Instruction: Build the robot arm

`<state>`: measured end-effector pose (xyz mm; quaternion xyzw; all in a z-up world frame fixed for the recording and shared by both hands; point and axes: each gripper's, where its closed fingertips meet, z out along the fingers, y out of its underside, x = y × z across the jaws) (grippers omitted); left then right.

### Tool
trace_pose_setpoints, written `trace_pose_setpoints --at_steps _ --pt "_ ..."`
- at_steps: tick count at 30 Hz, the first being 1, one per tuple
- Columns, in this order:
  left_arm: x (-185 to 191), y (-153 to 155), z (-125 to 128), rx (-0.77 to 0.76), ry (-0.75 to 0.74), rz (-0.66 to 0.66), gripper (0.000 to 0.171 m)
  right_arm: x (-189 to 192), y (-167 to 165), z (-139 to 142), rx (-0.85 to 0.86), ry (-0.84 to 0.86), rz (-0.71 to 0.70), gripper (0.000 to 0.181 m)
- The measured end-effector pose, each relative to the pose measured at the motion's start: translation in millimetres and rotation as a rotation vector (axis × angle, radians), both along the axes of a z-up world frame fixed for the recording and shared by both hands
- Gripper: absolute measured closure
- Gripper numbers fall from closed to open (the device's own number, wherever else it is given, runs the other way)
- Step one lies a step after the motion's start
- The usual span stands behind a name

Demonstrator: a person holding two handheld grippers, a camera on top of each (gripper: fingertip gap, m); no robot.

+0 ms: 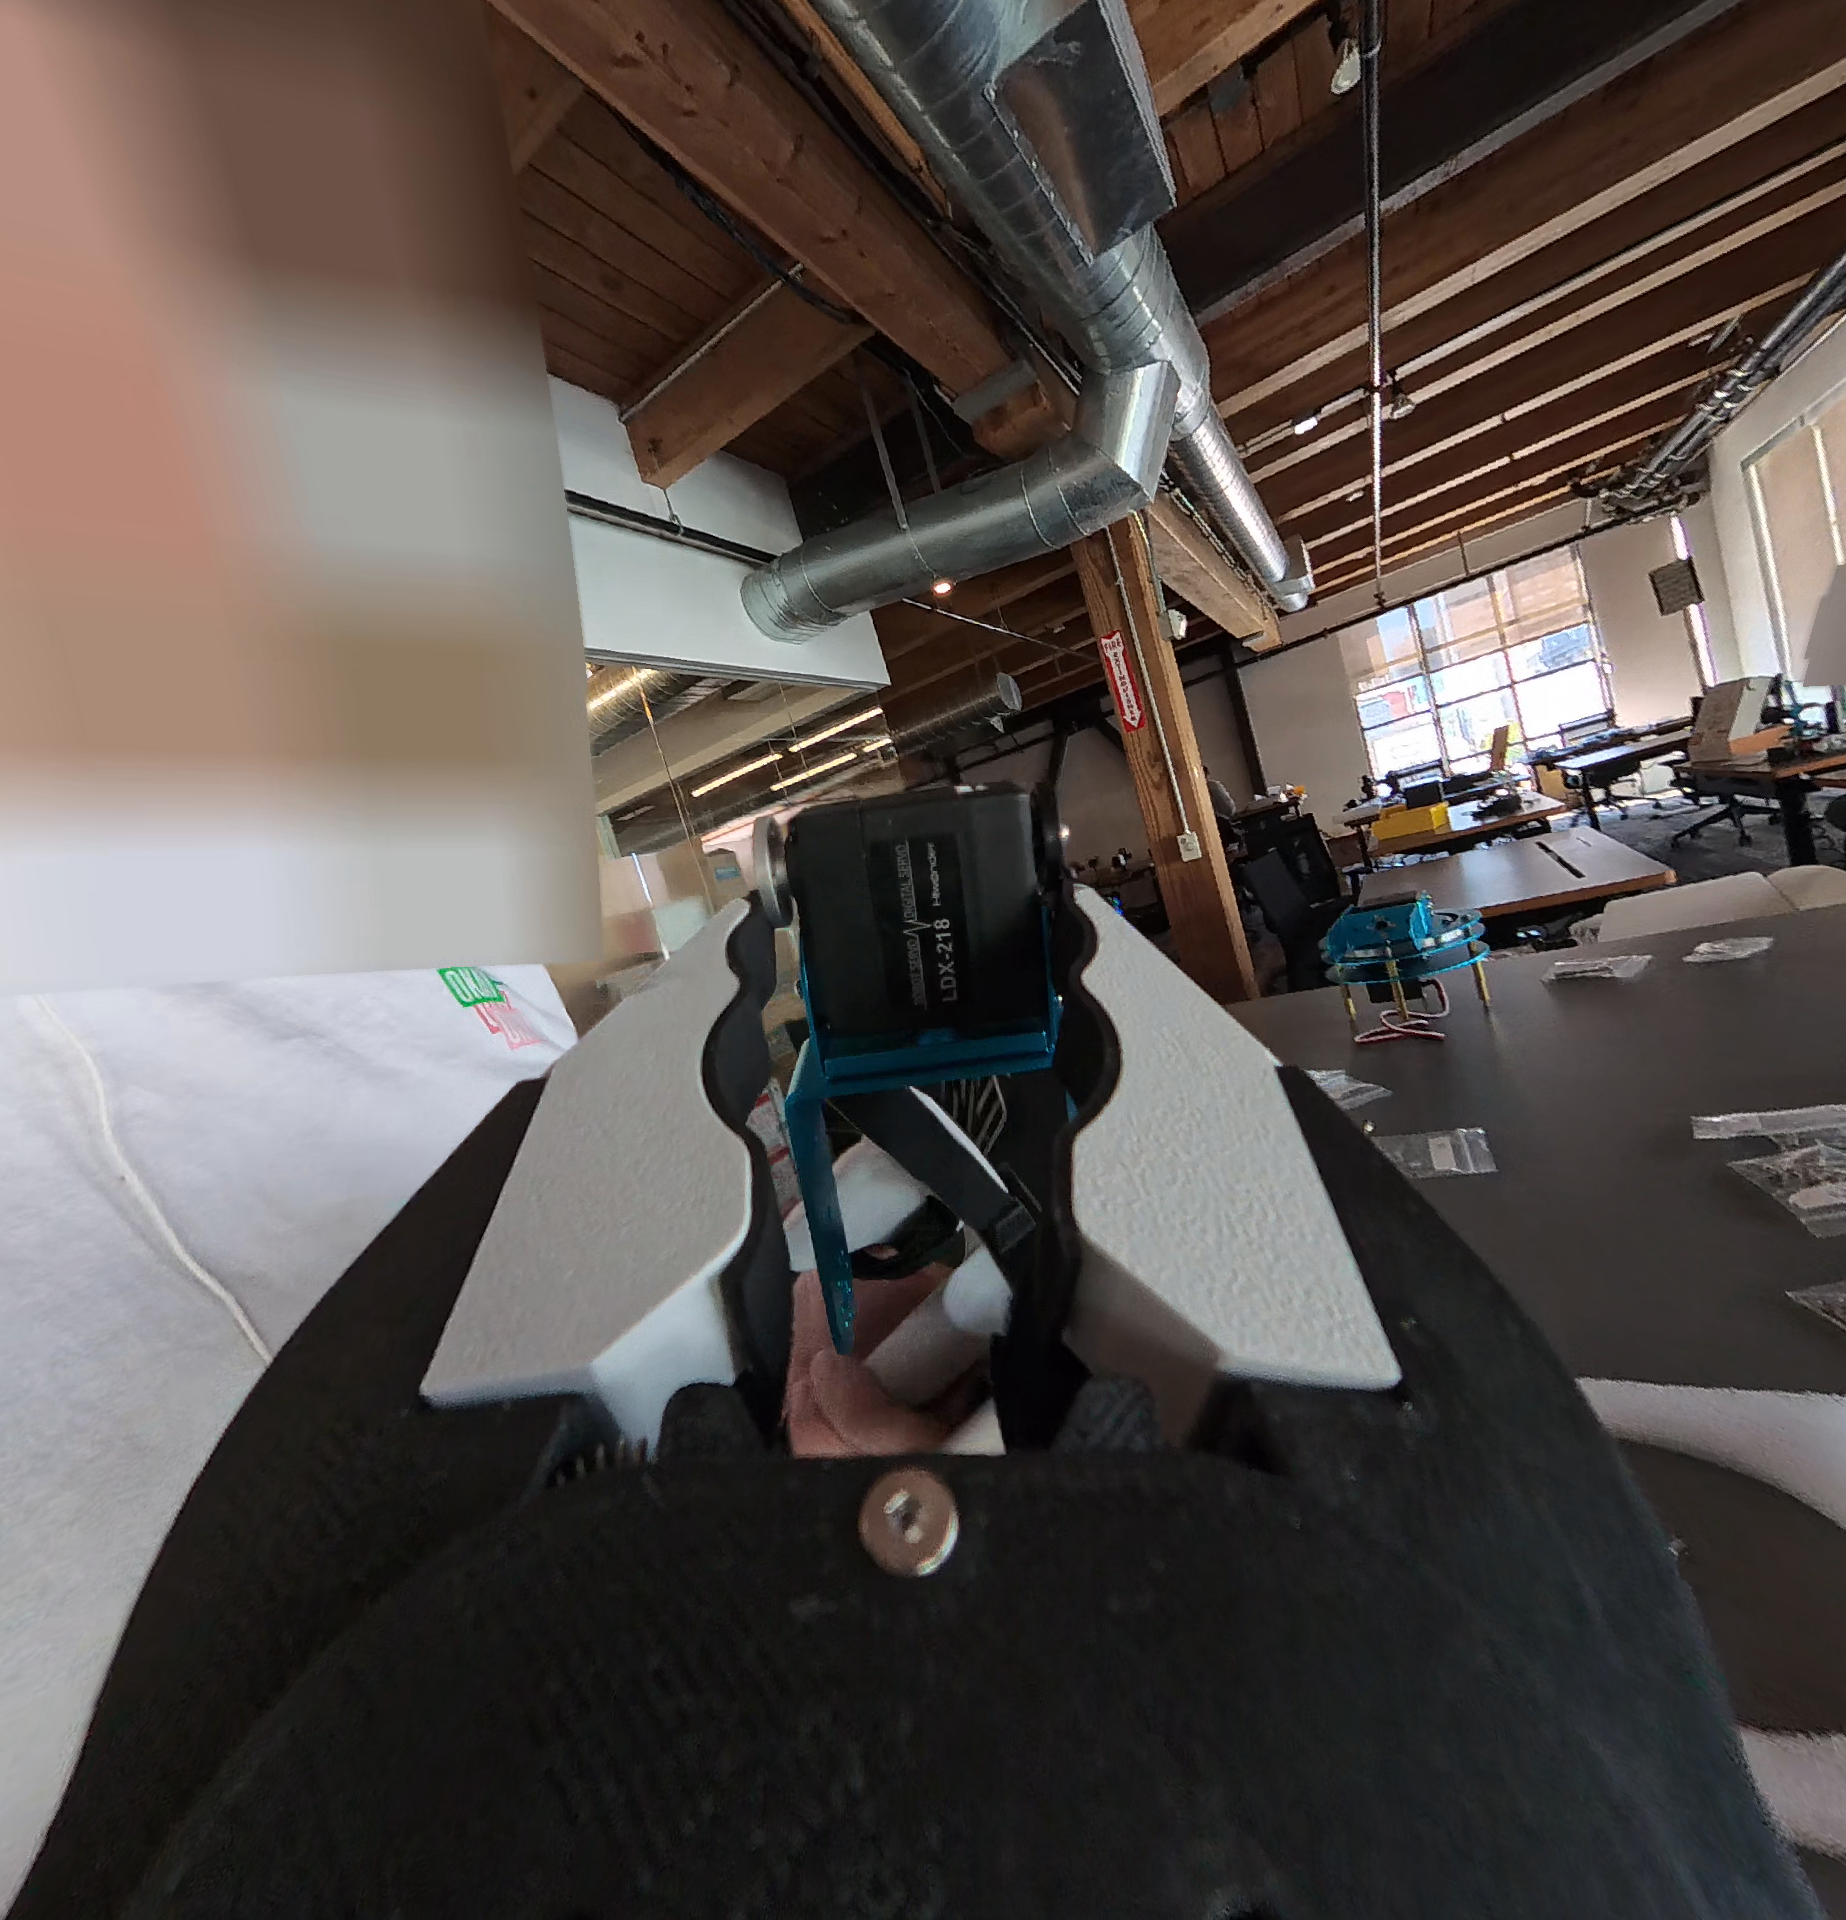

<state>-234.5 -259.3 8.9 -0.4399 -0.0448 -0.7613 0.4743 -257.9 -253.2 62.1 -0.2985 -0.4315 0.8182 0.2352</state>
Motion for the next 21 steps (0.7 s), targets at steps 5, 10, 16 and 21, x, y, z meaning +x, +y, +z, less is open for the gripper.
trace_pose_setpoints --at_steps 5,10,16,21 --pt "-38 6 -18 -0.006 0.497 0.389 0.096 2 9 -16 0.144 -0.106 -0.137 0.129" --pt "-35 10 10 0.042 0.840 0.444 0.098 1 19 -39 0.355 -0.219 -0.312 0.128" --pt "-15 27 20 -0.119 0.989 0.405 0.120 5 27 -52 0.755 -0.239 -0.594 0.128" --pt "-11 43 -2 -0.169 1.257 0.490 0.129 5 31 -65 0.947 -0.278 -0.722 0.128"
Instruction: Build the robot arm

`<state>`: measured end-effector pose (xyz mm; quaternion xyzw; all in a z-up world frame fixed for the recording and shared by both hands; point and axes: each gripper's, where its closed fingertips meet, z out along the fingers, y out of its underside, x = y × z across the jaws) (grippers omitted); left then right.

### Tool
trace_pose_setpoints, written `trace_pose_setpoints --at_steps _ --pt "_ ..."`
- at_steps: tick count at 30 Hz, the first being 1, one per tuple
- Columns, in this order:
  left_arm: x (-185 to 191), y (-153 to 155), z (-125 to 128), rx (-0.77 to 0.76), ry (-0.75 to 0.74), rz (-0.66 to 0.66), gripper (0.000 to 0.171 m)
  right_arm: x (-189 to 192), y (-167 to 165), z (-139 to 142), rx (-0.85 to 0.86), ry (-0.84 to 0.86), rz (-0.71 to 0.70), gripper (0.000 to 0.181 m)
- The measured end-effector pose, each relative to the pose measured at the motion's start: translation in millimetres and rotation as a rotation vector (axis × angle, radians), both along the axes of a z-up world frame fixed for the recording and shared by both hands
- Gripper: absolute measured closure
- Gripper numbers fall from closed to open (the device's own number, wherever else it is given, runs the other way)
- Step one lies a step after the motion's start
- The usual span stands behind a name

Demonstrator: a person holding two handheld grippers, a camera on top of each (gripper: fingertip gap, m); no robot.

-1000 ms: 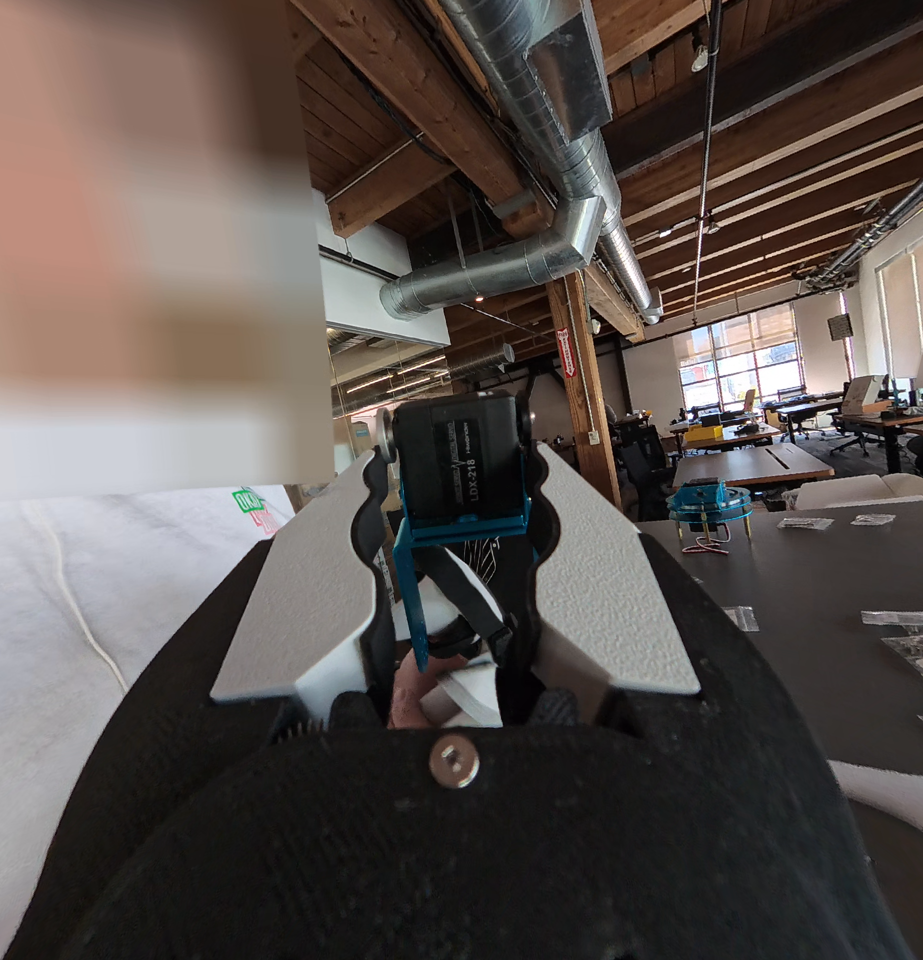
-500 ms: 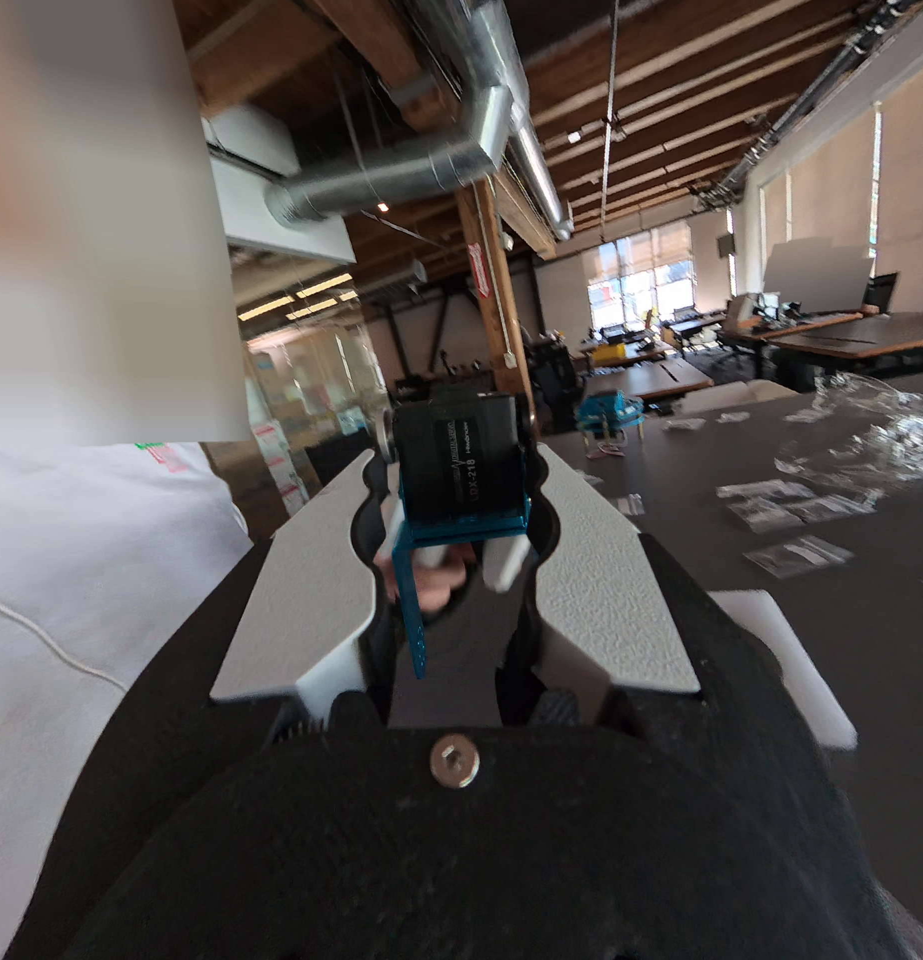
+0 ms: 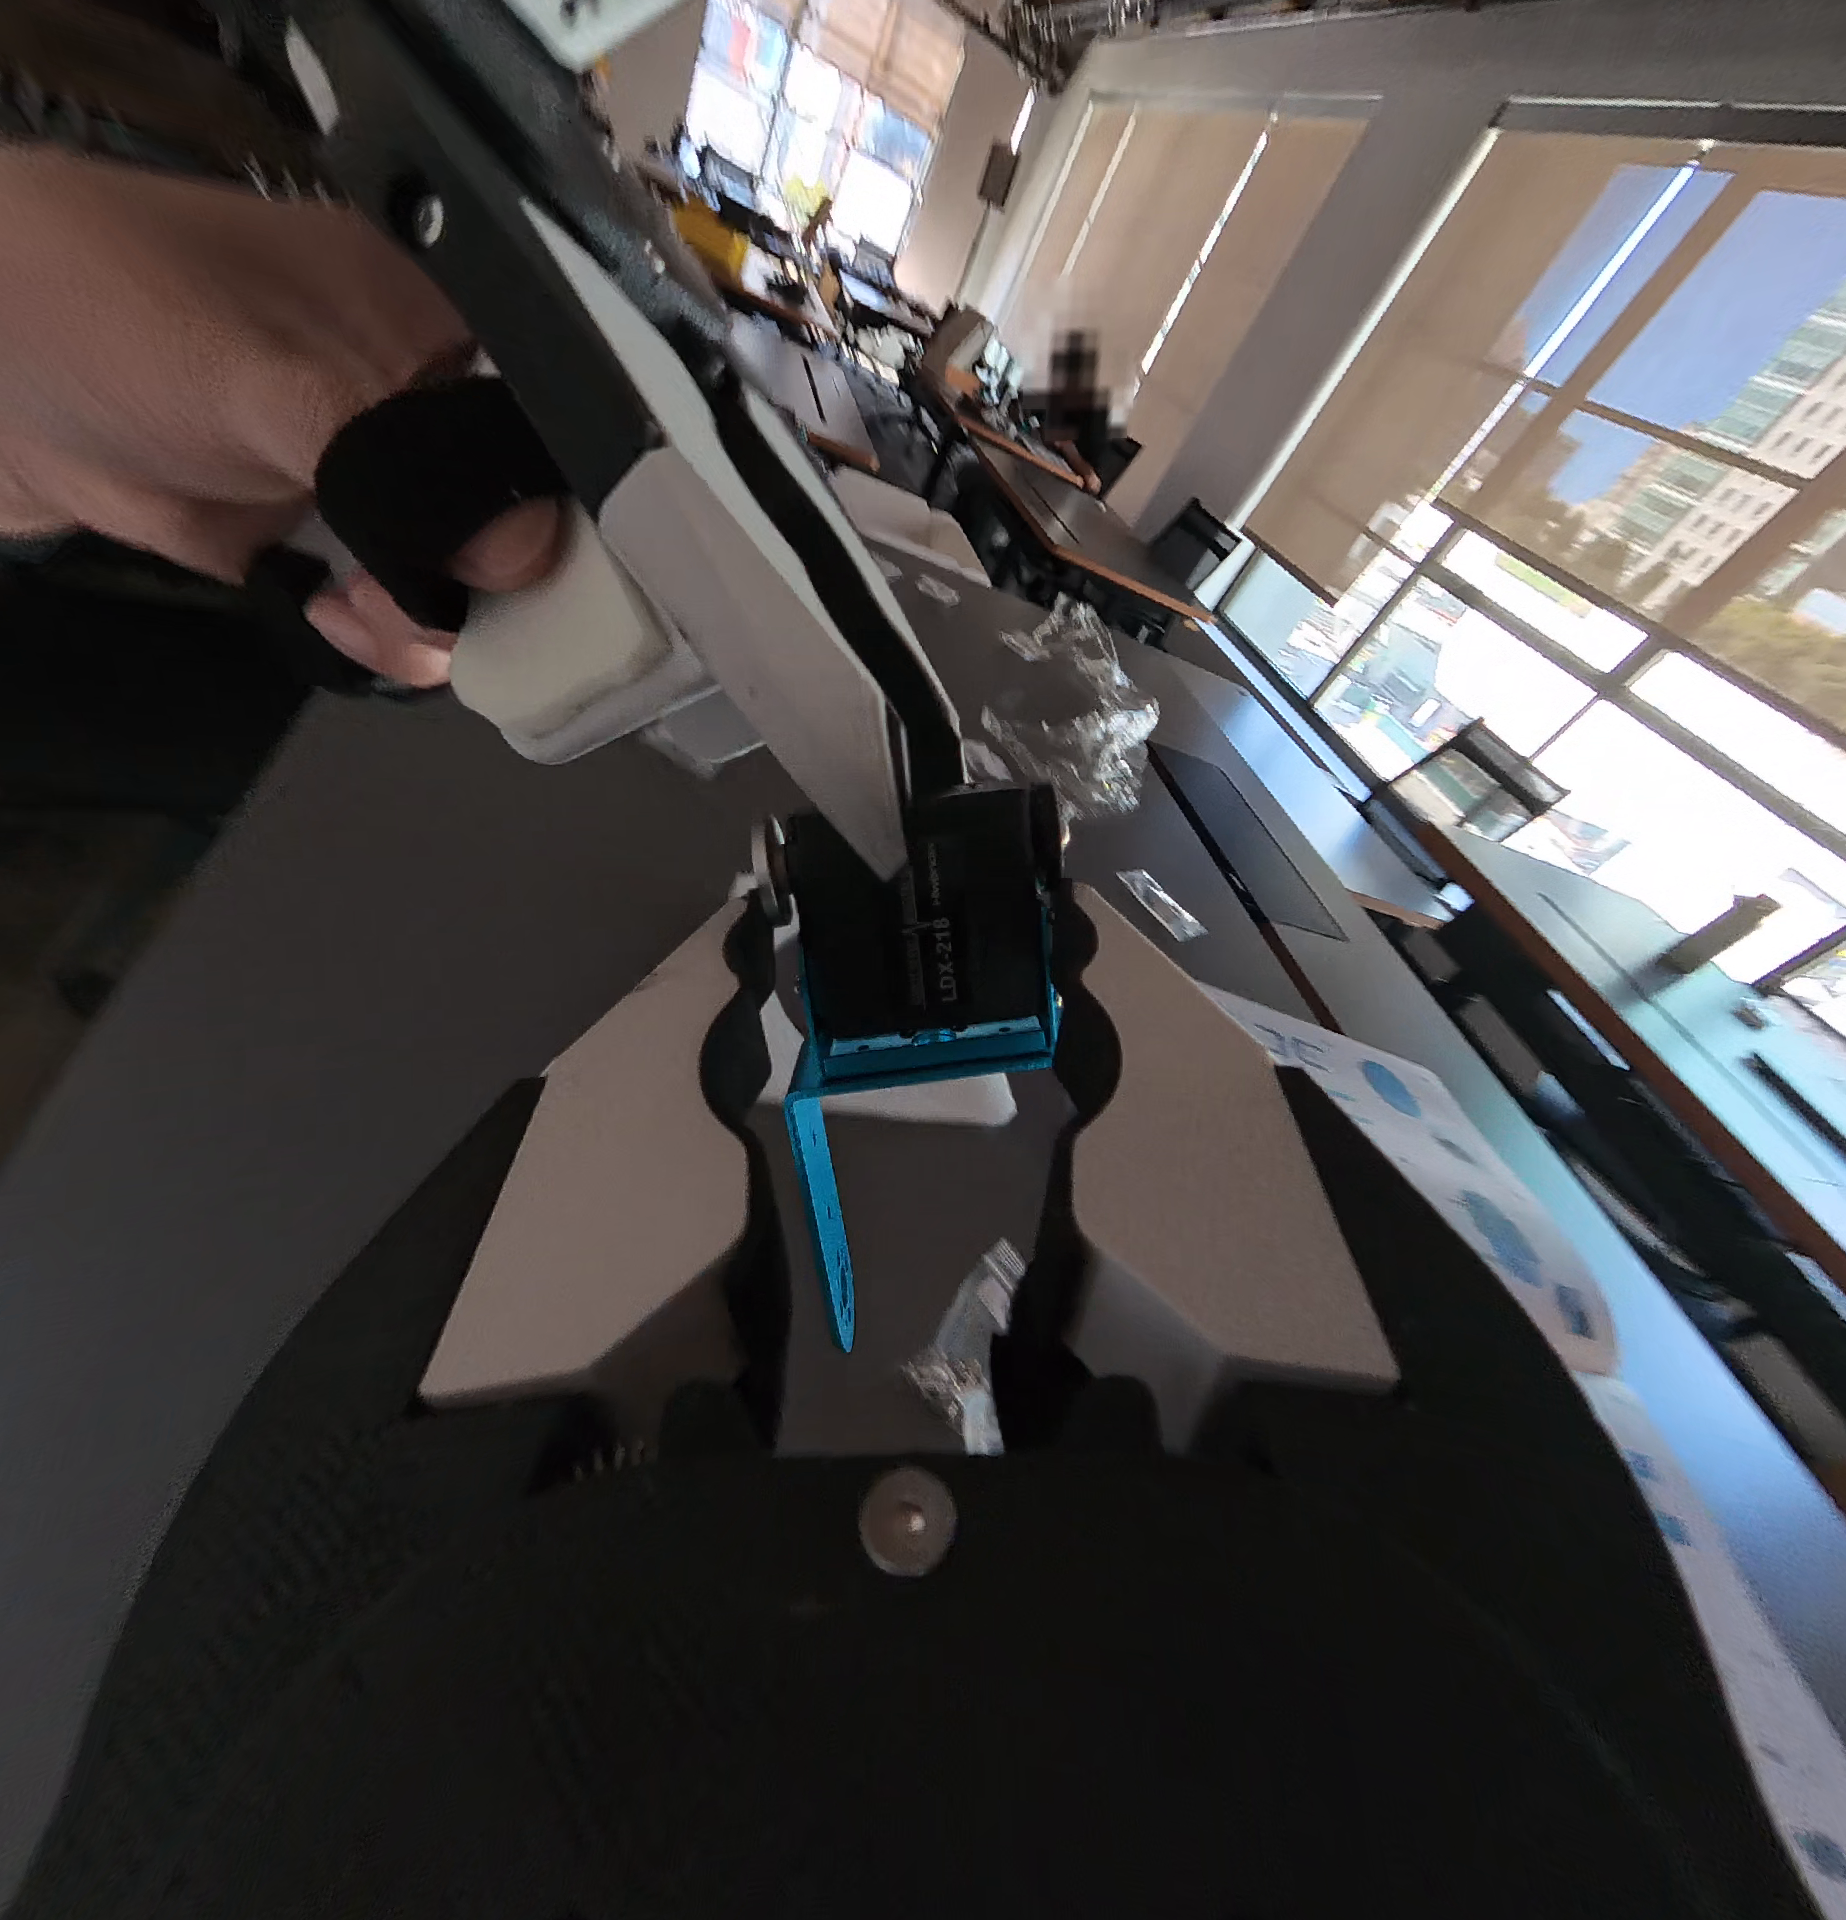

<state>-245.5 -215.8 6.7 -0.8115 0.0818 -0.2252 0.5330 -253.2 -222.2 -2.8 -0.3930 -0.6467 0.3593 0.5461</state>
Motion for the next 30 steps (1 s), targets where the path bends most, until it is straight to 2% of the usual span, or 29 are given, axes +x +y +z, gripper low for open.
trace_pose_setpoints --at_steps 2,5,7,8,11,13,15,18,20,22,25,28,30 --pt "9 1 -14 -0.058 0.024 -0.045 0.146 -2 2 -10 0.098 -0.051 -0.046 0.128" --pt "9 5 -37 -0.137 0.031 -0.058 0.148 -4 7 -25 0.265 -0.133 -0.105 0.128" --pt "6 10 -46 -0.150 -0.044 -0.068 0.149 -9 13 -33 0.302 -0.174 -0.128 0.127" --pt "5 12 -47 -0.146 -0.124 -0.078 0.150 -11 13 -34 0.280 -0.172 -0.129 0.126" --pt "-3 12 -48 -0.160 -0.456 -0.103 0.151 -11 16 -21 0.206 -0.113 -0.173 0.105" --pt "-15 9 -46 -0.157 -0.700 -0.103 0.151 -2 10 -5 0.145 -0.059 -0.193 0.104" --pt "-31 2 -43 -0.127 -0.890 -0.095 0.151 12 -3 13 0.064 0.013 -0.180 0.112" --pt "-60 -12 -30 -0.014 -1.020 -0.054 0.151 26 -36 19 -0.213 0.054 -0.023 0.145" --pt "-79 -22 -18 0.079 -1.040 -0.017 0.151 22 -57 10 -0.541 0.028 0.119 0.146" --pt "-93 -33 -7 0.147 -1.047 0.002 0.151 8 -64 2 -0.876 0.037 0.228 0.141" --pt "-104 -49 9 0.244 -0.991 0.018 0.151 -28 -50 -2 -1.287 0.133 0.310 0.115" --pt "-110 -66 17 0.311 -0.877 0.053 0.150 -68 -43 0 -1.426 0.206 0.318 0.104" --pt "-117 -76 18 0.336 -0.857 0.085 0.150 -88 -60 14 -1.440 0.232 0.390 0.111"
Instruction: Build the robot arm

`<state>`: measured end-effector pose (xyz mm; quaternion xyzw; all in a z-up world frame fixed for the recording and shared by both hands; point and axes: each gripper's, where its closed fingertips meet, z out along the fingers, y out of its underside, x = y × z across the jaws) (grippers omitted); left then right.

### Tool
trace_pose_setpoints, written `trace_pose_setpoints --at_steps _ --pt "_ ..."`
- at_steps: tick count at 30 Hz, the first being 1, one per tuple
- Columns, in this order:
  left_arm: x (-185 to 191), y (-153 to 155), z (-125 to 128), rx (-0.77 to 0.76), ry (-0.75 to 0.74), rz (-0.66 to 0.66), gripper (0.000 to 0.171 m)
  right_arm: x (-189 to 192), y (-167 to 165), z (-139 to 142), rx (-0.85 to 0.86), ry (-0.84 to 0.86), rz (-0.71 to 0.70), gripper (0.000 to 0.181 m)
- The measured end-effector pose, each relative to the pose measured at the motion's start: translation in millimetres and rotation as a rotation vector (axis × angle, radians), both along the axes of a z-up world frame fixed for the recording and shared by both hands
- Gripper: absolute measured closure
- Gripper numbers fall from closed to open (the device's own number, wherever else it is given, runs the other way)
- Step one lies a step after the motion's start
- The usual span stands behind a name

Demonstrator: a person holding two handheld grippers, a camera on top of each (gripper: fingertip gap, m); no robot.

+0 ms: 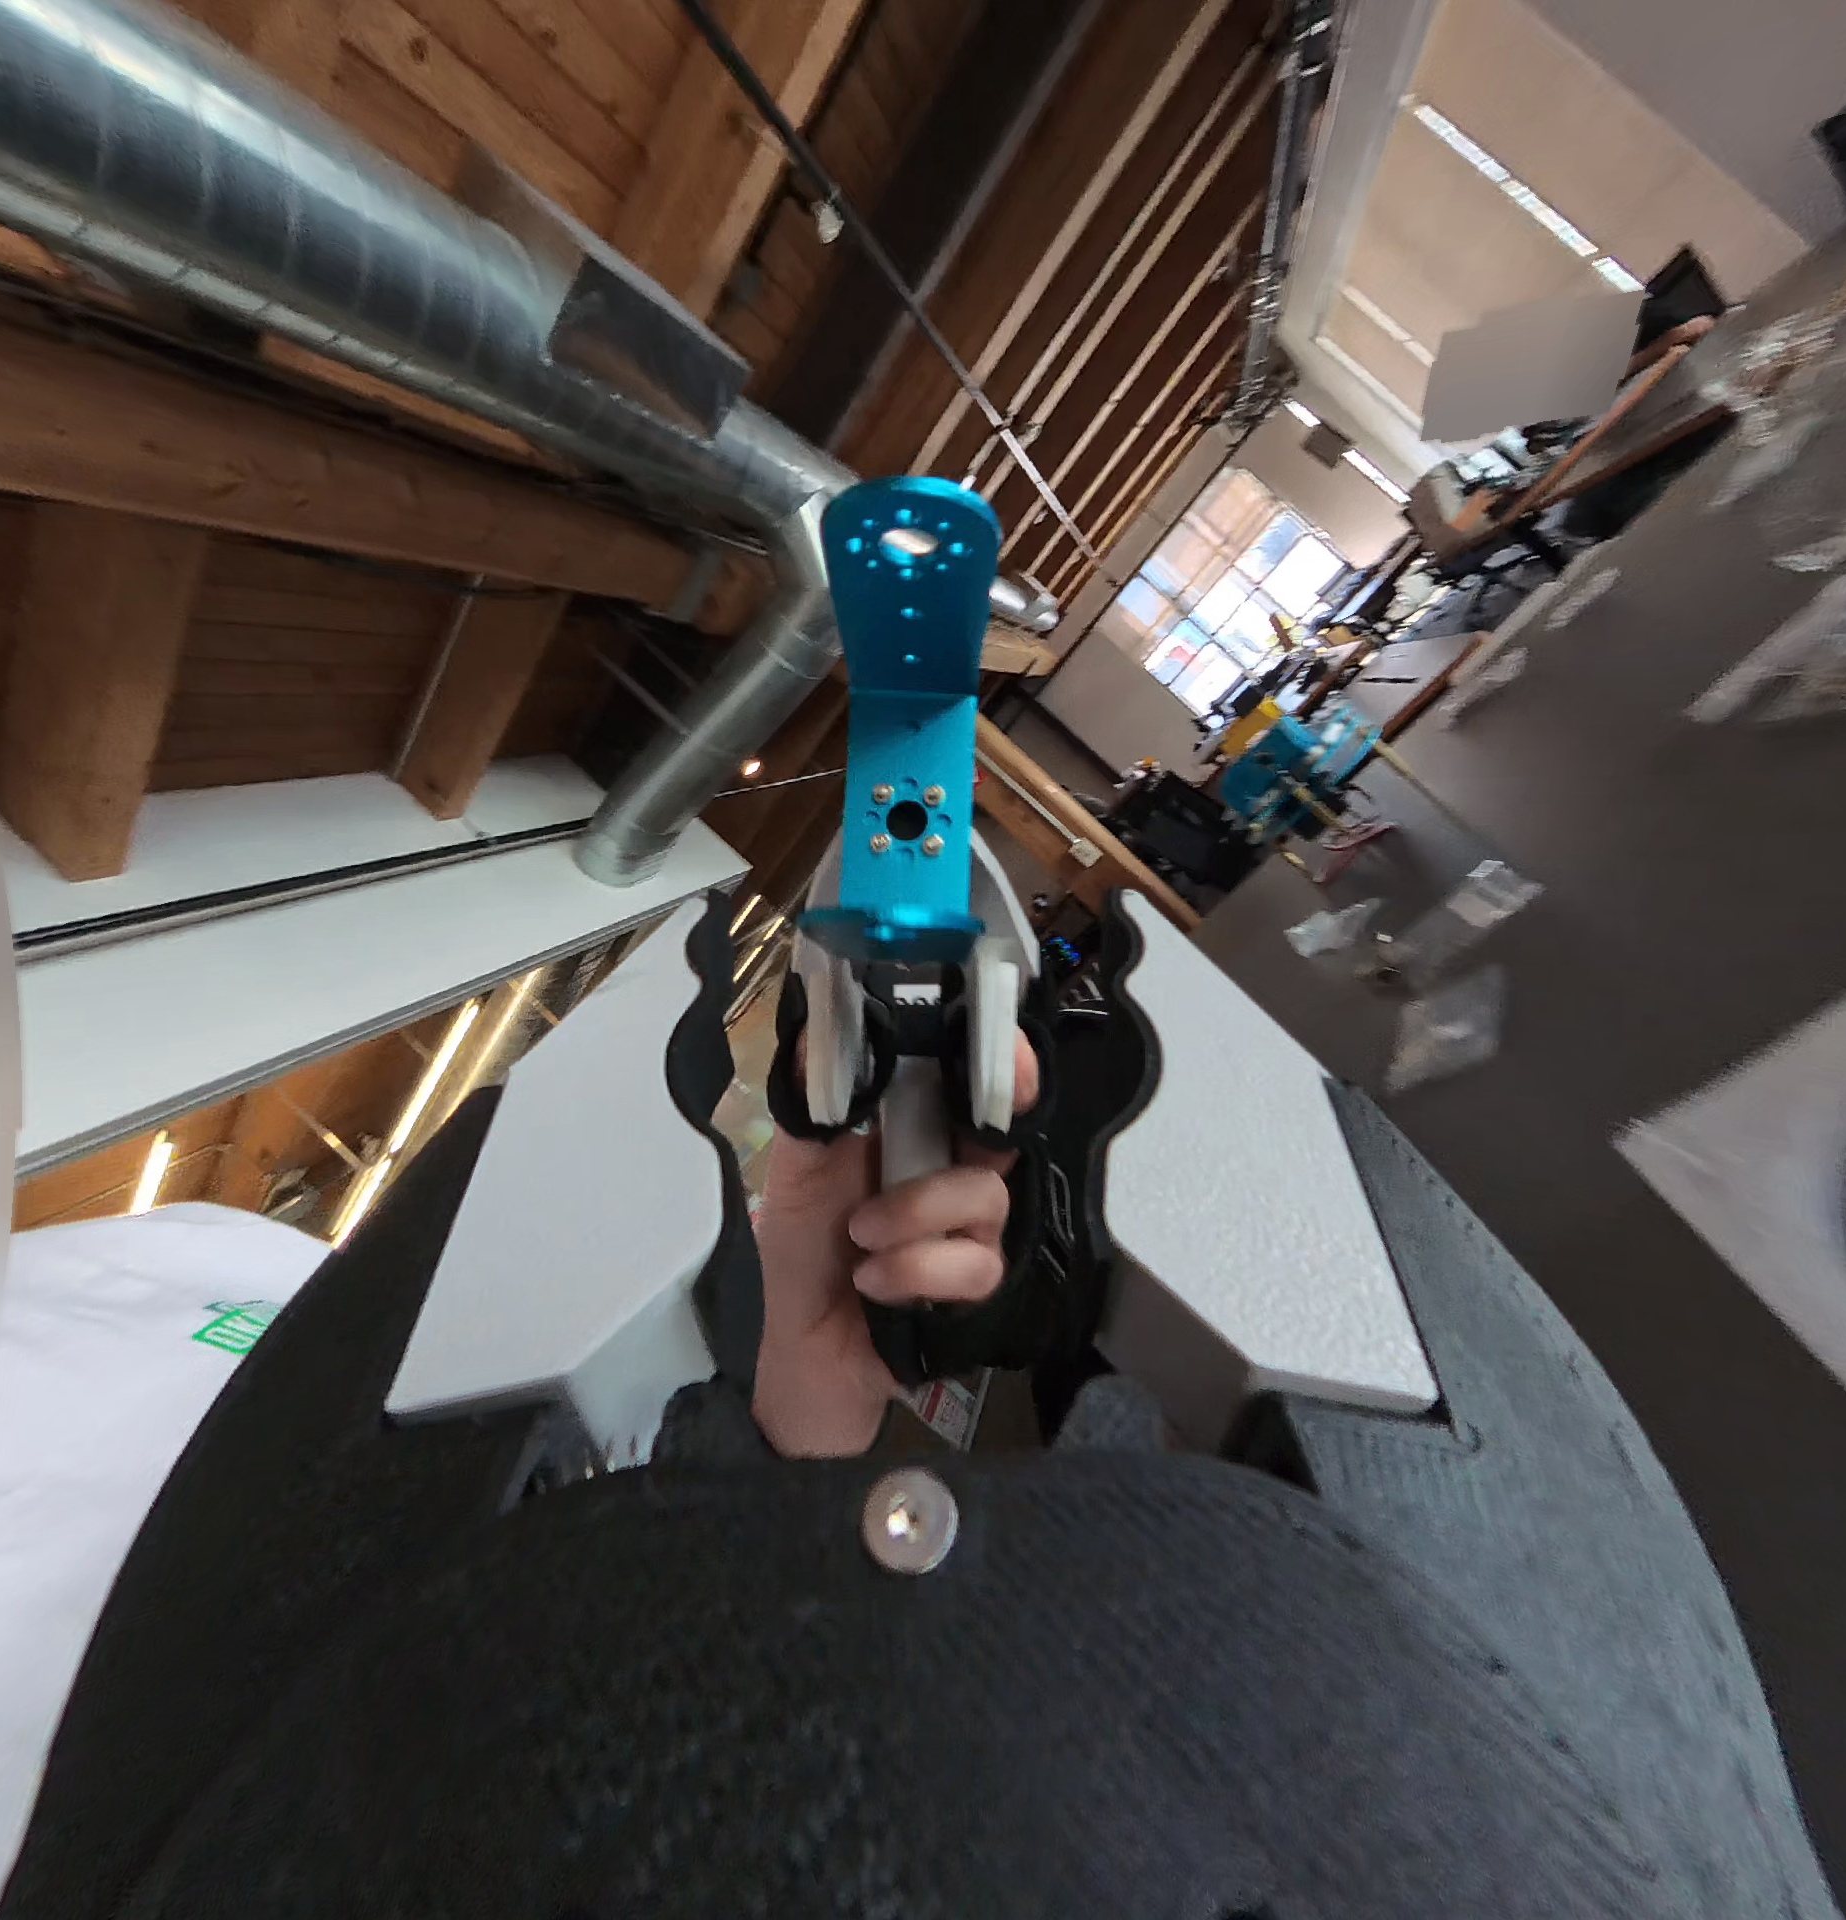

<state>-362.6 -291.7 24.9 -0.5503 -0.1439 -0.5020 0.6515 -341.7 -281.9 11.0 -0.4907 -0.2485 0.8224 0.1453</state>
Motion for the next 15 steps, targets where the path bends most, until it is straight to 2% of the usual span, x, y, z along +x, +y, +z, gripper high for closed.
trace_pose_setpoints --at_steps 2,3,7,12,15 --pt "-8 -11 -1 0.011 -0.026 0.008 0.151 -20 -16 9 -0.008 0.038 0.016 0.129" --pt "-14 -16 -3 0.014 -0.043 0.015 0.151 -29 -22 12 -0.018 0.053 0.027 0.149" --pt "-58 -44 -18 -0.040 -0.046 0.068 0.151 -79 -50 -7 -0.041 -0.021 0.076 0.153" --pt "-124 -102 -41 -0.159 0.017 -0.010 0.151 -146 -116 -32 -0.075 -0.093 0.209 0.152" --pt "-170 -141 -50 -0.216 -0.005 -0.062 0.151 -192 -157 -42 -0.045 -0.116 0.216 0.152"
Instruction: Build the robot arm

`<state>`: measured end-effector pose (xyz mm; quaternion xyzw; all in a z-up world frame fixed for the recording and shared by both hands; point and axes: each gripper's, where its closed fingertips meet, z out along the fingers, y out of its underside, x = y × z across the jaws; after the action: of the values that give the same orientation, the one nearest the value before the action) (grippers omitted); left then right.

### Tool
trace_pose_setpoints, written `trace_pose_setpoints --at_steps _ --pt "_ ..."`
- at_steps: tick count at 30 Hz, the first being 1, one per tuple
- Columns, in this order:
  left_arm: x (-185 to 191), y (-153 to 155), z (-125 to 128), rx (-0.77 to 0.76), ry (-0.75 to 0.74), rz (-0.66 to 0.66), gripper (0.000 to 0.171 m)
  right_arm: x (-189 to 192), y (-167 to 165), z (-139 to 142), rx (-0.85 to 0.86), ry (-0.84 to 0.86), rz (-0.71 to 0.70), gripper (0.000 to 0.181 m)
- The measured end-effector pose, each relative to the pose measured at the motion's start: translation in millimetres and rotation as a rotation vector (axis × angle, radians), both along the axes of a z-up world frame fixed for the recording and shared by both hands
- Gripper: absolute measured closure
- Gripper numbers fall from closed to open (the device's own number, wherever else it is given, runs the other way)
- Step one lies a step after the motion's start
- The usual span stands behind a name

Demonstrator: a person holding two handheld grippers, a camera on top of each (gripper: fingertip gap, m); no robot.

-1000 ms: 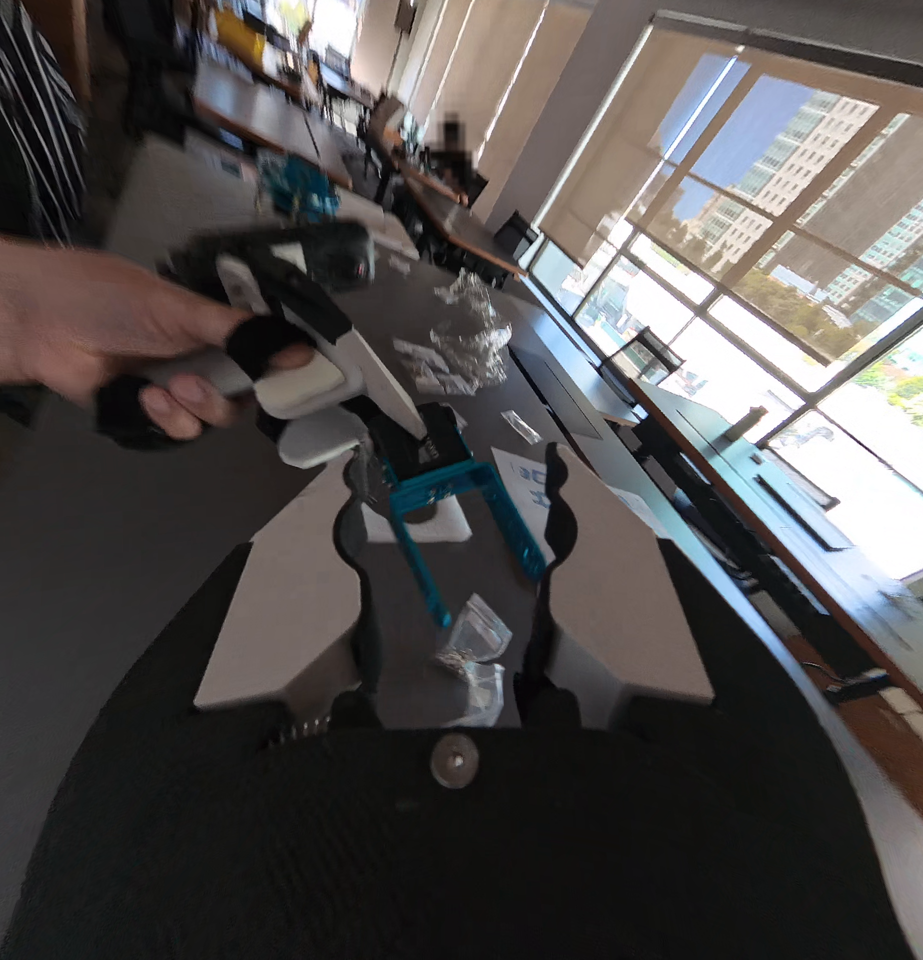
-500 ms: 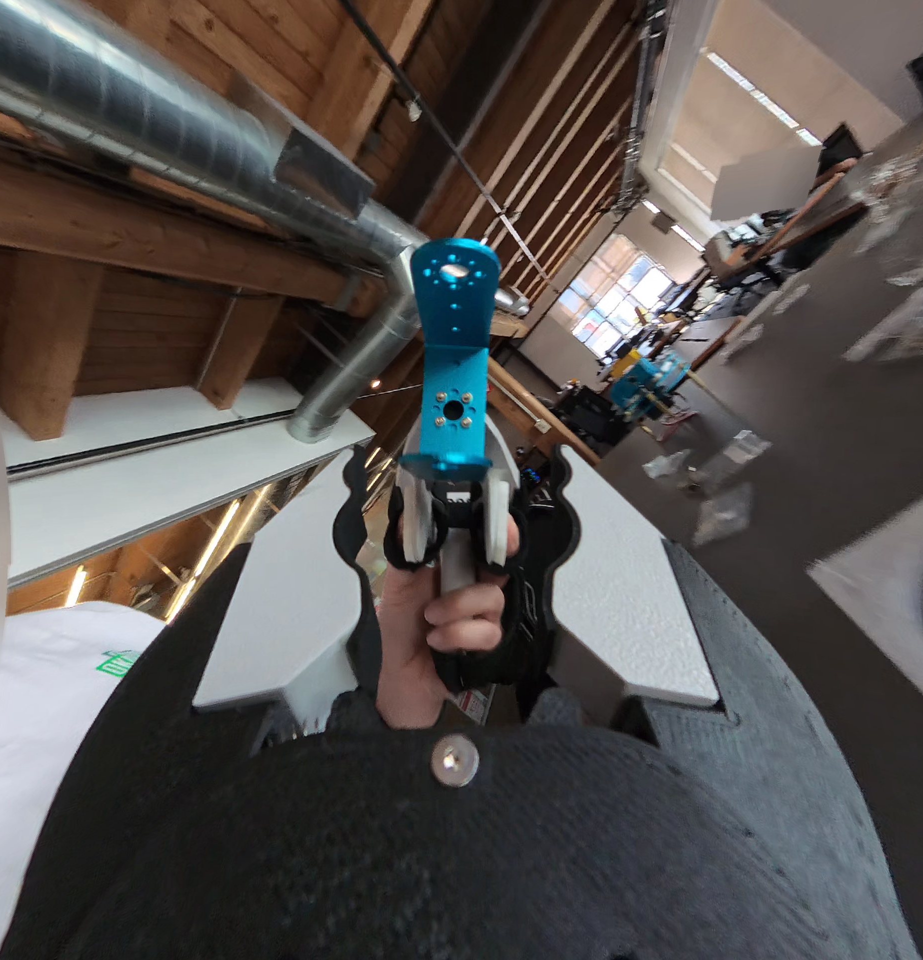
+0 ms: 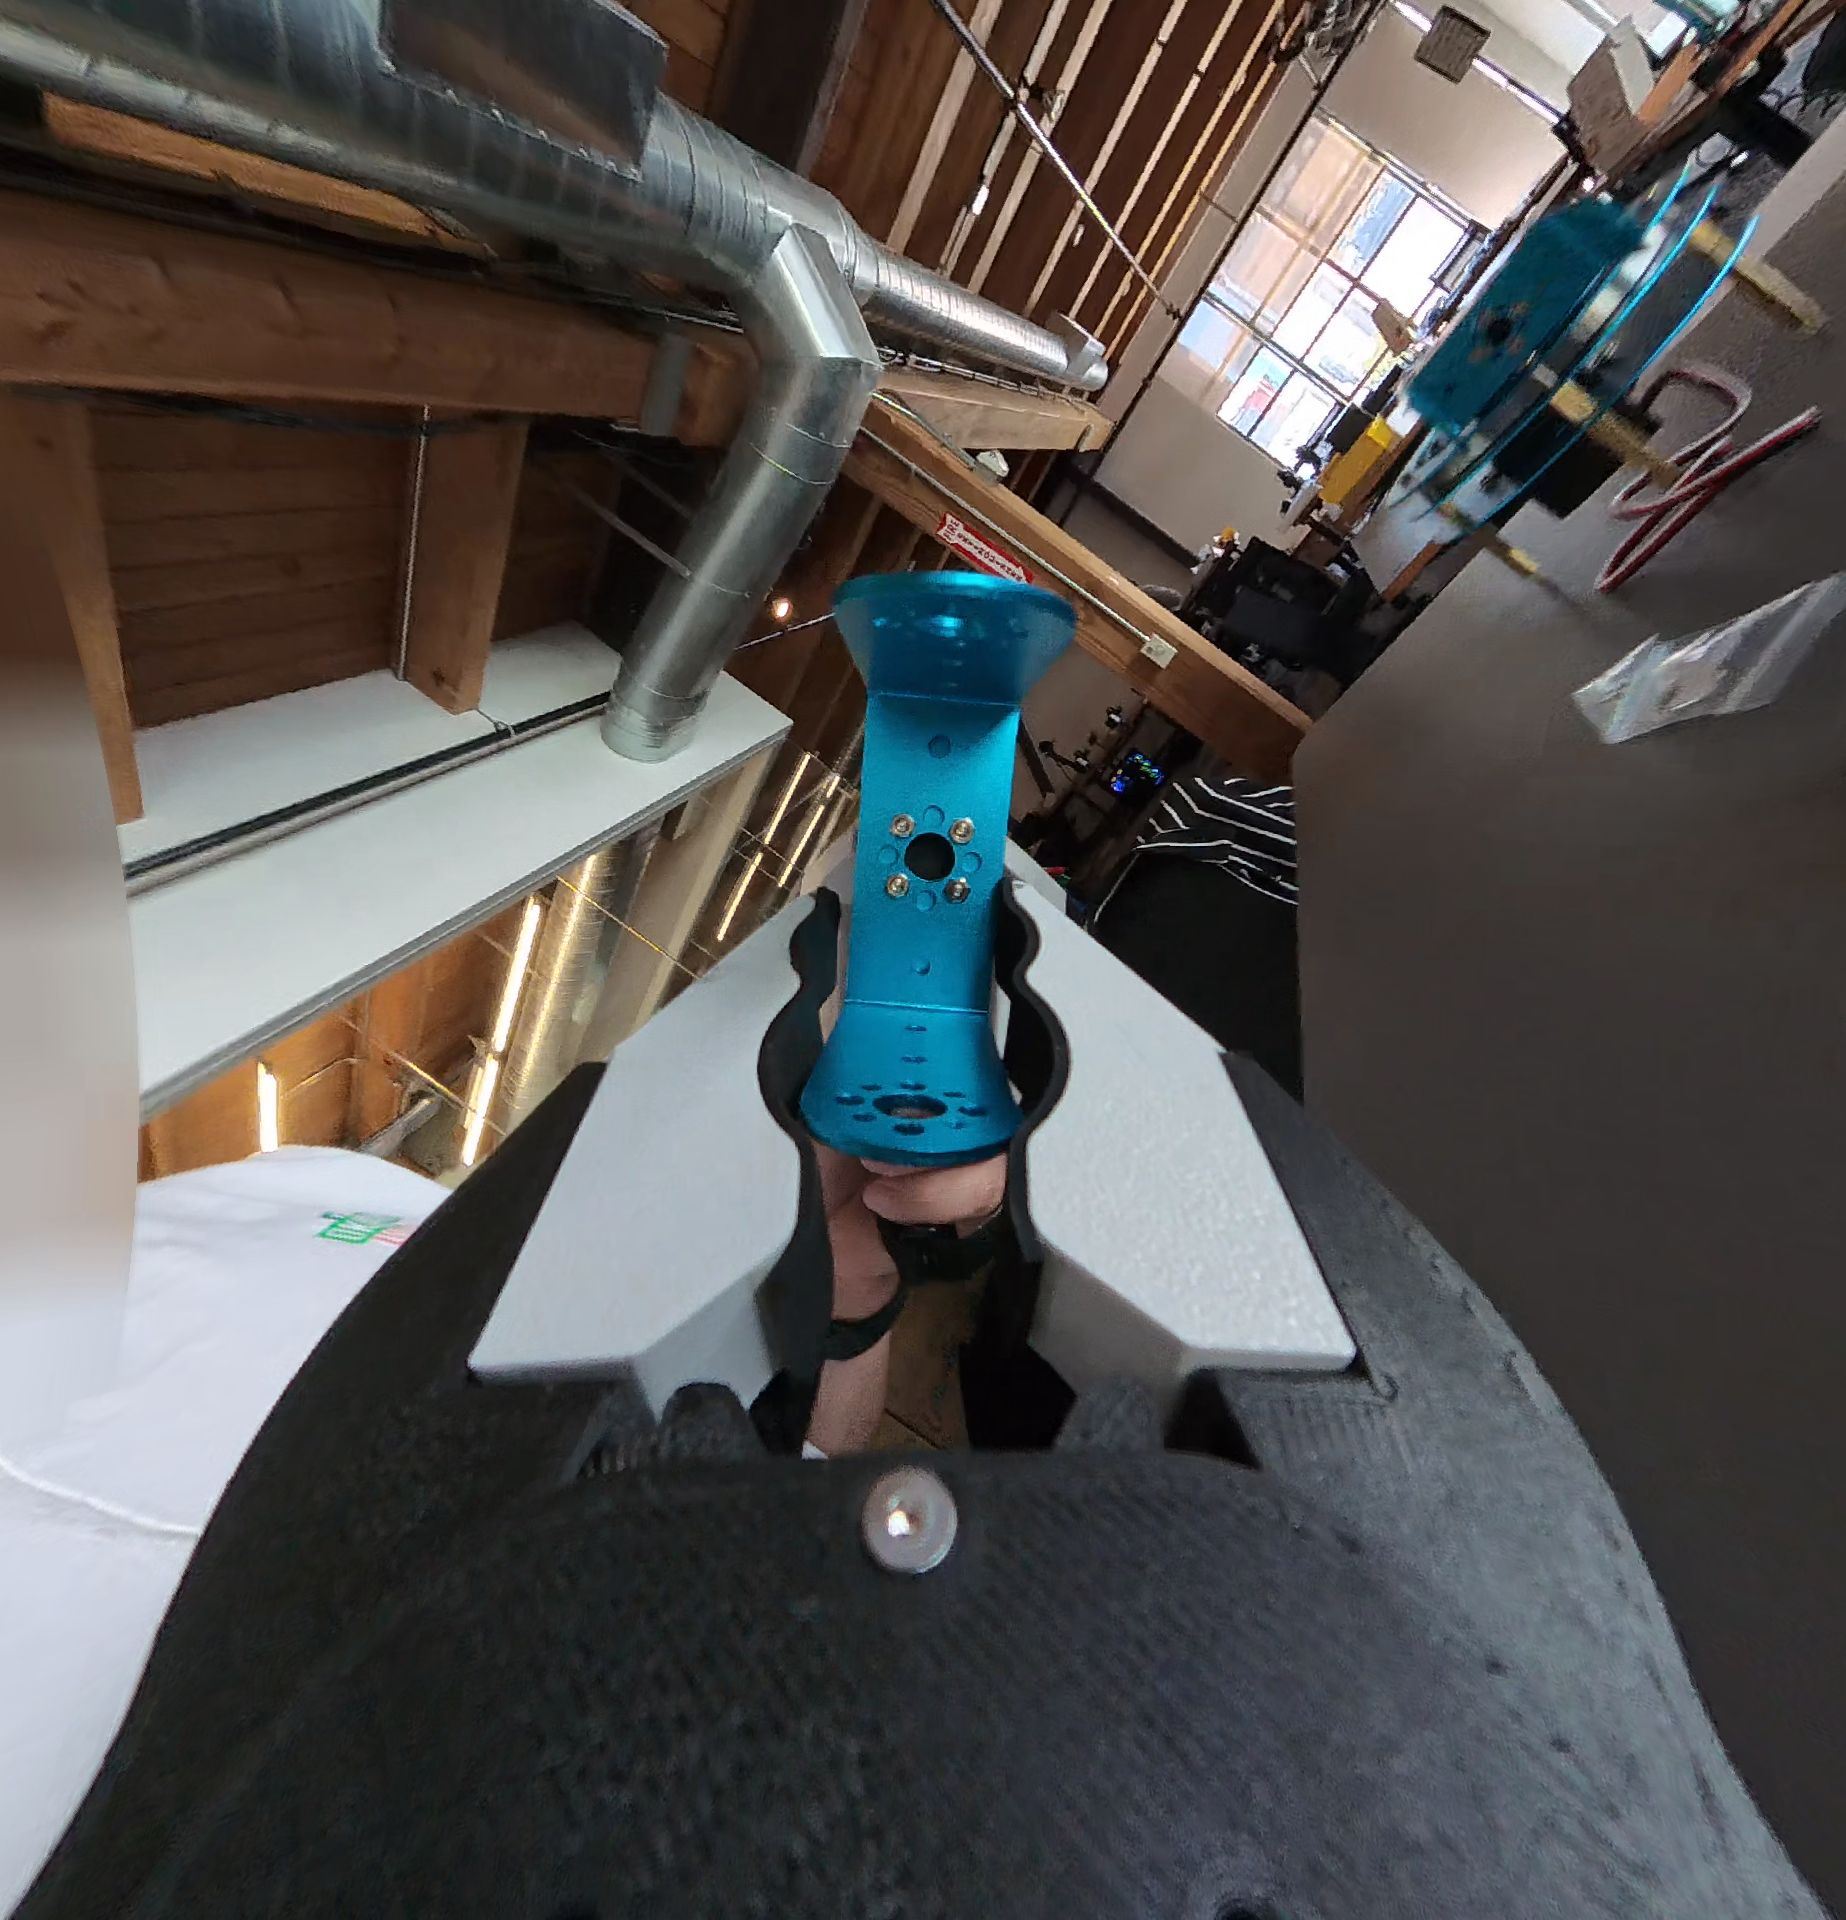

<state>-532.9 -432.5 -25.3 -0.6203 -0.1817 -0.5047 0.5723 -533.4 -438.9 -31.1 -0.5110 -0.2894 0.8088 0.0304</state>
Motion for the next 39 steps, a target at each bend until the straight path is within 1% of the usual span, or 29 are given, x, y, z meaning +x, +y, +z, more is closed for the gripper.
trace_pose_setpoints --at_steps 2,4,6,8,10,12,14,16,18,21,23,26,28,29,31,32,34,37,39 --pt "-30 -24 -2 -0.014 0.011 -0.018 0.151 -28 -24 -2 -0.049 0.000 0.022 0.151" --pt "-57 -41 -7 -0.032 0.044 -0.025 0.151 -55 -42 -9 -0.083 -0.001 0.046 0.152" --pt "-81 -49 -12 -0.055 0.052 -0.035 0.151 -78 -49 -13 -0.172 -0.010 0.064 0.150" --pt "-97 -52 -16 -0.079 0.061 -0.053 0.151 -95 -49 -18 -0.219 -0.032 0.019 0.153" --pt "-107 -52 -18 -0.085 0.080 -0.089 0.151 -103 -49 -21 -0.243 -0.034 -0.022 0.153" --pt "-113 -48 -21 -0.099 0.072 -0.144 0.151 -109 -45 -24 -0.235 -0.042 -0.056 0.153" --pt "-116 -41 -23 -0.108 0.049 -0.188 0.151 -112 -39 -24 -0.191 -0.045 -0.073 0.152" --pt "-119 -32 -22 -0.106 0.021 -0.221 0.151 -115 -27 -19 -0.170 -0.030 -0.097 0.143" --pt "-123 -20 -21 -0.114 -0.002 -0.222 0.151 -119 -14 -17 -0.170 -0.029 -0.106 0.150" --pt "-128 -7 -20 -0.117 0.050 -0.214 0.151 -125 -1 -18 -0.130 -0.023 -0.109 0.153" --pt "-131 2 -19 -0.099 0.077 -0.223 0.150 -128 8 -19 -0.136 -0.004 -0.120 0.153" --pt "-138 14 -20 -0.095 0.084 -0.251 0.151 -134 18 -19 -0.149 -0.009 -0.134 0.153" --pt "-138 18 -16 -0.083 0.103 -0.280 0.151 -135 23 -14 -0.112 0.018 -0.170 0.152" --pt "-139 20 -14 -0.079 0.105 -0.298 0.151 -134 27 -13 -0.080 0.026 -0.203 0.150" --pt "-144 22 -10 -0.072 0.086 -0.354 0.151 -134 42 -15 -0.040 0.015 -0.287 0.125" --pt "-148 21 -7 -0.065 0.063 -0.386 0.151 -132 48 -16 -0.029 0.014 -0.310 0.125" --pt "-159 22 -5 -0.056 0.056 -0.435 0.151 -130 51 -15 -0.019 0.021 -0.309 0.129" --pt "-172 20 -5 -0.073 0.073 -0.533 0.150 -138 43 -8 -0.020 0.002 -0.278 0.127" --pt "-177 17 -6 -0.087 0.084 -0.597 0.150 -152 37 -15 0.022 -0.079 -0.265 0.123"
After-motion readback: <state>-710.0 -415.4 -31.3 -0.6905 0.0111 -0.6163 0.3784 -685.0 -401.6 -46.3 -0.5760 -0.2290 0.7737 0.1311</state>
